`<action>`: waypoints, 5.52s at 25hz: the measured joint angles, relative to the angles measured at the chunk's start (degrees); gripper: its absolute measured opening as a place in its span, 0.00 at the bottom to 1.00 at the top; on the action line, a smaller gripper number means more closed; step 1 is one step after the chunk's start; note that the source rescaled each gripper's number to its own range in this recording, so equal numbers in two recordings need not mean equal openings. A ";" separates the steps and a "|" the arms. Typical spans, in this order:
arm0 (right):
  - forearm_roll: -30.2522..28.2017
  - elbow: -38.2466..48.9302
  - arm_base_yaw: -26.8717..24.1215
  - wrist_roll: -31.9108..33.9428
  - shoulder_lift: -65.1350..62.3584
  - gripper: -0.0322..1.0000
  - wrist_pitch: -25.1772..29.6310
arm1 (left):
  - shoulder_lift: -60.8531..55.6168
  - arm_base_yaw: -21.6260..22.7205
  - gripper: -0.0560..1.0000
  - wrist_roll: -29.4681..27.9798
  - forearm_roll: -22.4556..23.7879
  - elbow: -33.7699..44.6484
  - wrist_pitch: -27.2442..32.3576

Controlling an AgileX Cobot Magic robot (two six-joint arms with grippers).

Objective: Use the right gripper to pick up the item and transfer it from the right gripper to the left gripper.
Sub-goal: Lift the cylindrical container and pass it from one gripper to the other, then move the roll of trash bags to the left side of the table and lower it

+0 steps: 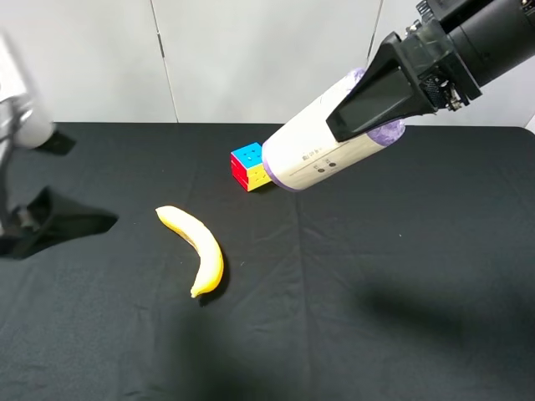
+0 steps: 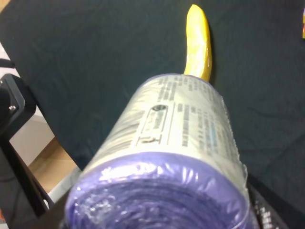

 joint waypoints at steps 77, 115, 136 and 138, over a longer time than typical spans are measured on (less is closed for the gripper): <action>7.78 -0.07 0.00 2.47 -0.16 0.08 -0.80 | 22.90 -25.43 0.06 9.19 0.03 -7.68 -36.36; -5.14 -17.03 0.00 8.47 -0.54 1.00 1.45 | 22.96 -26.51 0.06 9.85 1.04 -7.68 -36.07; -34.68 -19.48 0.00 29.07 -13.11 1.00 6.37 | 22.96 -26.51 0.06 9.87 1.04 -7.68 -36.07; -35.47 -16.15 0.00 29.22 -16.74 1.00 6.37 | 22.96 -26.51 0.06 9.87 1.04 -7.68 -36.07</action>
